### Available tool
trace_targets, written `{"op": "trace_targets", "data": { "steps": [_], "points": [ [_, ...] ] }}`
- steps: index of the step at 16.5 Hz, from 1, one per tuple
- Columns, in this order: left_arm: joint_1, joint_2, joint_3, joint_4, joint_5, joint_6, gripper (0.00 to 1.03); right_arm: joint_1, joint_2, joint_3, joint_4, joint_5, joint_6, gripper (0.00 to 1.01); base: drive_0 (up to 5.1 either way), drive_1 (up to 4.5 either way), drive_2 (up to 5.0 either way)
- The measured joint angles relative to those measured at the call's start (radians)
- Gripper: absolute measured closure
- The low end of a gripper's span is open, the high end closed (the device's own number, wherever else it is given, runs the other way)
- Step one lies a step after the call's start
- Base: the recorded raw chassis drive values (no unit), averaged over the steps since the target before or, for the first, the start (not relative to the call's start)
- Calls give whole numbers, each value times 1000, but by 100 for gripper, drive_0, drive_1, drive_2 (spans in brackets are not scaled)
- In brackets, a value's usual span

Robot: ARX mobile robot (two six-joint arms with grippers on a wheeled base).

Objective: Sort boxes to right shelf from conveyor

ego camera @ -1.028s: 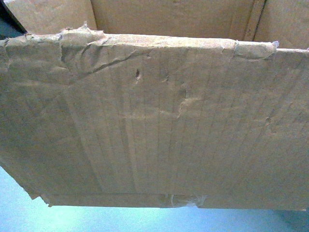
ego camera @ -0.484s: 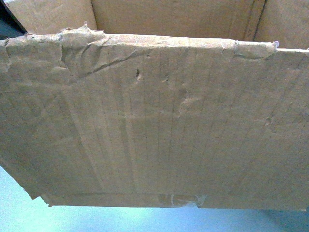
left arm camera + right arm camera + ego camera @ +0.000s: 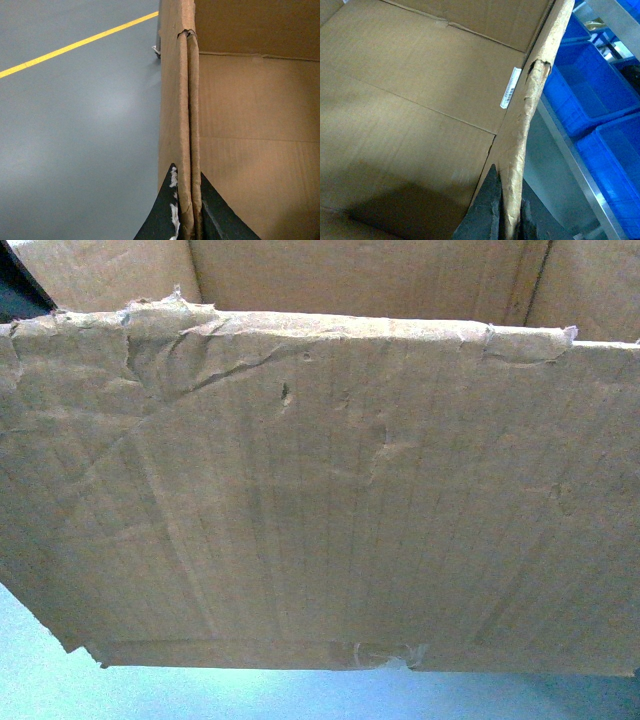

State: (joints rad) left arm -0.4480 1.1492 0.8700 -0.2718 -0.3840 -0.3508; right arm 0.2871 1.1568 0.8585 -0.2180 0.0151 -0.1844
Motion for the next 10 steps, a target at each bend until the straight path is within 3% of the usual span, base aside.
{"op": "trace_targets", "data": {
  "steps": [10],
  "points": [
    [0, 0, 0, 1, 0, 0, 101, 0, 0, 0, 0, 0, 0, 99, -139, -139, -139]
  ]
}}
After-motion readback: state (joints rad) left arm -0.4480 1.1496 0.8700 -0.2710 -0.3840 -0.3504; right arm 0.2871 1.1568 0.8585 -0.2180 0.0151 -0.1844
